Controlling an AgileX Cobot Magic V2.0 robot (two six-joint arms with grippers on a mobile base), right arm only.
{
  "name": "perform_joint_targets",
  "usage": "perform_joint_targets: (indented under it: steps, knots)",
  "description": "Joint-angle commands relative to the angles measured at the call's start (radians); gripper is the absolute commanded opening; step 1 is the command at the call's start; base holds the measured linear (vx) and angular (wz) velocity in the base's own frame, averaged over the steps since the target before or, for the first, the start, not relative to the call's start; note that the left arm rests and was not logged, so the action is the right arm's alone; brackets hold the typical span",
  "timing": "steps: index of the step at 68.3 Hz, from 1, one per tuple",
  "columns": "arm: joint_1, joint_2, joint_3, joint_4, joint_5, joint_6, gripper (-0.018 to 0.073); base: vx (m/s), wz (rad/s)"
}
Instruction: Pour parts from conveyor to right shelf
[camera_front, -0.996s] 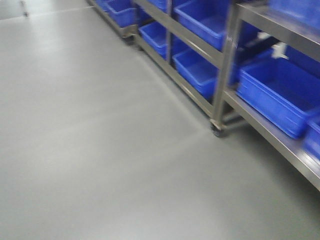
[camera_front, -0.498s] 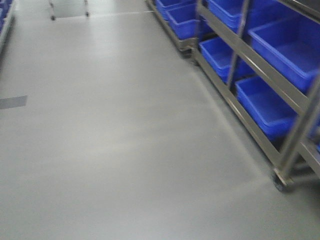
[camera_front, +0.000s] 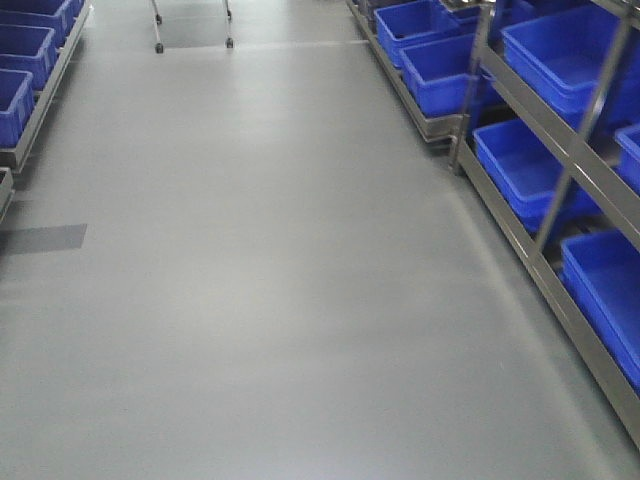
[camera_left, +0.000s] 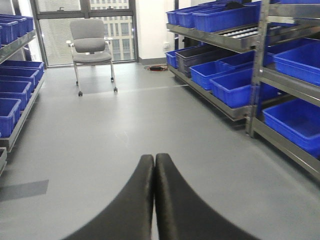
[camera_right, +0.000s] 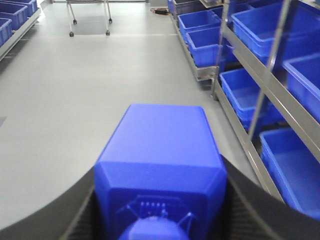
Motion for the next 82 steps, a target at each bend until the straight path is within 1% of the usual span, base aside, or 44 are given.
perform_joint_targets:
  steps: [1, 48, 82]
  knots:
    - [0.000, 0.011, -0.028, -0.002, -0.083, -0.003, -0.0006, 0.62, 0.14]
    - [0.000, 0.011, -0.028, -0.002, -0.082, -0.003, -0.0006, 0.63, 0.15]
    - [0.000, 0.011, -0.028, -0.002, -0.082, -0.003, -0.0006, 0.65, -0.03]
